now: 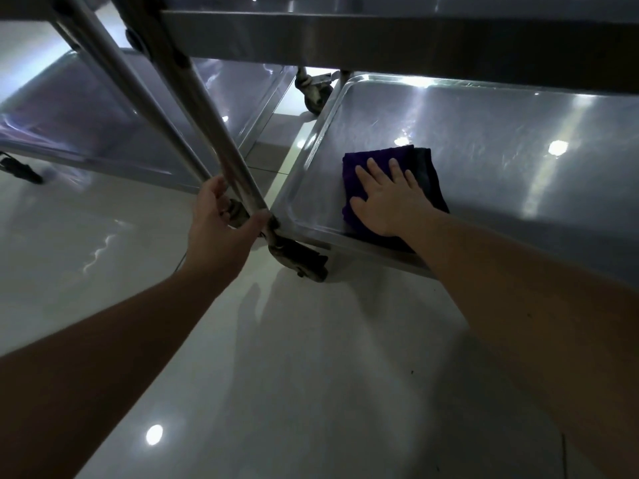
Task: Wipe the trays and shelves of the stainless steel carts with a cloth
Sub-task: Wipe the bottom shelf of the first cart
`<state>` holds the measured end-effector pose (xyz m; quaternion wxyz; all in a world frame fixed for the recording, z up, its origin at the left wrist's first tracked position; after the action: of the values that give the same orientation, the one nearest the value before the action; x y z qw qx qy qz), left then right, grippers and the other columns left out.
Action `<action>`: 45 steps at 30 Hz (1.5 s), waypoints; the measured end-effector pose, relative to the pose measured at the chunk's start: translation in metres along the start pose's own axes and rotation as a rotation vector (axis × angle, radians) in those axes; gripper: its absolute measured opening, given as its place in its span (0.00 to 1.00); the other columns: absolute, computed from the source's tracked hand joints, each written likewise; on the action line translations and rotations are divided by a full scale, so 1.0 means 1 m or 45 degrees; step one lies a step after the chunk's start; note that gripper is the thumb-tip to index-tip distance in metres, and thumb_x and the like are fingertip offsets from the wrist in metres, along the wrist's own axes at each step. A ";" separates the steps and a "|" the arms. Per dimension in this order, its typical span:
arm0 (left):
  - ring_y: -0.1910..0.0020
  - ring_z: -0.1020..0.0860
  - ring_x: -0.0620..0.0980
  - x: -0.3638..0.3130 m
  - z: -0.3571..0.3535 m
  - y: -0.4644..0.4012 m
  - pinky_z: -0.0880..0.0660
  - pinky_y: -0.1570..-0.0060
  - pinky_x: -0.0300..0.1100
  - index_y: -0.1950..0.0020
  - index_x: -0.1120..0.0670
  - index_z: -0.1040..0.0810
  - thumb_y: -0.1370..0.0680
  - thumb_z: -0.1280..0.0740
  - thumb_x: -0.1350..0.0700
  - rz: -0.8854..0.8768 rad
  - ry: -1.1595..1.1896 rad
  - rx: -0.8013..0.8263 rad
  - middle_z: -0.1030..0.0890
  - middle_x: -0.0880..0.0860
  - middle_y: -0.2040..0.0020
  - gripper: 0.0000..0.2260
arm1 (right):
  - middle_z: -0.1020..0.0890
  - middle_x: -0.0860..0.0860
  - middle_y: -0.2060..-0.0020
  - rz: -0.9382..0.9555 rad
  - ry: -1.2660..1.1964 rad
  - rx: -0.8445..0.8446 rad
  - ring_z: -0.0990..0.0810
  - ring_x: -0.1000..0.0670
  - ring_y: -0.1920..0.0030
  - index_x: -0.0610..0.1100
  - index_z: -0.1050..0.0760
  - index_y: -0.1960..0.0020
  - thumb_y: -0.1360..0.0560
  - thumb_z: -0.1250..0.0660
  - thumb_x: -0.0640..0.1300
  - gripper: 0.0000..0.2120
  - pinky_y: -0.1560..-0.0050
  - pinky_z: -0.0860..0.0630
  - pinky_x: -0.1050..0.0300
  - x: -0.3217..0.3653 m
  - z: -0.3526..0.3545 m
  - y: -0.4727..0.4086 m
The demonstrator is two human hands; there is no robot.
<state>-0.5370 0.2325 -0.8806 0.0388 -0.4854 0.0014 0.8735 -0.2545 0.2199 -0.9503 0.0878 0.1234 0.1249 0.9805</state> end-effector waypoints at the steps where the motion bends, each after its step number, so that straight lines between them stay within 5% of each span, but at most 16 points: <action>1: 0.46 0.22 0.30 -0.006 0.000 -0.001 0.27 0.52 0.23 0.28 0.48 0.30 0.24 0.23 0.56 -0.016 0.028 0.000 0.22 0.42 0.41 0.28 | 0.59 0.51 0.16 -0.001 0.004 -0.003 0.62 0.41 0.17 0.52 0.59 0.15 0.15 0.54 0.61 0.33 0.19 0.63 0.41 0.000 0.000 0.000; 5: 0.54 0.20 0.38 -0.022 0.003 -0.008 0.27 0.60 0.22 0.38 0.48 0.23 0.21 0.27 0.56 -0.088 -0.047 -0.070 0.18 0.50 0.50 0.14 | 0.59 0.51 0.16 0.004 0.008 -0.014 0.62 0.41 0.17 0.52 0.59 0.15 0.16 0.54 0.61 0.33 0.19 0.62 0.42 0.001 0.000 0.001; 7: 0.57 0.20 0.35 -0.024 0.003 -0.011 0.28 0.62 0.21 0.41 0.51 0.21 0.20 0.29 0.57 -0.098 -0.065 -0.069 0.18 0.46 0.53 0.09 | 0.59 0.51 0.16 0.001 -0.010 -0.016 0.62 0.42 0.17 0.52 0.59 0.15 0.16 0.53 0.60 0.33 0.19 0.62 0.42 -0.001 0.002 0.005; 16: 0.56 0.23 0.27 -0.022 -0.001 -0.012 0.31 0.60 0.19 0.40 0.51 0.24 0.18 0.32 0.56 -0.201 -0.167 -0.022 0.20 0.41 0.53 0.08 | 0.55 0.50 0.16 -0.468 -0.111 -0.213 0.58 0.42 0.17 0.52 0.57 0.15 0.17 0.54 0.60 0.33 0.18 0.58 0.41 -0.053 -0.015 0.105; 21: 0.56 0.21 0.37 -0.021 -0.001 -0.013 0.29 0.61 0.21 0.41 0.52 0.24 0.18 0.32 0.55 -0.226 -0.179 -0.041 0.18 0.49 0.53 0.07 | 0.56 0.49 0.16 -0.530 -0.120 -0.201 0.59 0.38 0.17 0.48 0.58 0.15 0.16 0.55 0.58 0.33 0.19 0.58 0.38 -0.038 -0.019 0.102; 28: 0.55 0.22 0.30 -0.022 -0.003 -0.010 0.29 0.57 0.21 0.38 0.53 0.24 0.17 0.33 0.57 -0.209 -0.084 -0.041 0.20 0.43 0.53 0.09 | 0.56 0.49 0.16 -0.072 -0.046 -0.092 0.60 0.37 0.18 0.49 0.58 0.15 0.16 0.56 0.58 0.32 0.19 0.59 0.37 0.077 -0.020 0.023; 36: 0.47 0.20 0.38 -0.014 -0.004 -0.014 0.23 0.51 0.28 0.36 0.51 0.24 0.18 0.32 0.55 -0.182 0.024 -0.007 0.19 0.44 0.48 0.11 | 0.53 0.56 0.16 0.535 0.074 0.051 0.62 0.44 0.17 0.55 0.53 0.16 0.14 0.52 0.55 0.28 0.18 0.59 0.41 0.140 -0.017 -0.026; 40: 0.50 0.21 0.34 -0.015 -0.002 -0.016 0.25 0.51 0.26 0.36 0.51 0.23 0.18 0.32 0.56 -0.169 0.019 -0.002 0.20 0.41 0.51 0.11 | 0.53 0.54 0.16 0.365 0.041 0.012 0.59 0.42 0.17 0.56 0.50 0.16 0.16 0.50 0.56 0.29 0.19 0.58 0.41 0.125 -0.006 -0.051; 45: 0.46 0.20 0.36 -0.015 -0.003 -0.016 0.22 0.45 0.30 0.35 0.51 0.23 0.18 0.32 0.56 -0.168 0.044 0.025 0.20 0.41 0.50 0.12 | 0.56 0.50 0.16 -0.154 -0.031 -0.016 0.58 0.38 0.17 0.52 0.55 0.15 0.17 0.50 0.59 0.33 0.19 0.57 0.39 0.033 0.028 -0.090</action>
<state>-0.5255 0.2476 -0.8691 0.1008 -0.4990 -0.0213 0.8605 -0.2655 0.3188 -0.9411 0.1494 0.1271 0.1248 0.9726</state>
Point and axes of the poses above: each hand's wrist, its own y-axis away from the middle knuckle, its own z-axis out of the back of the hand, x = y × z, the point moved 8 cm from there along -y, towards the middle knuckle
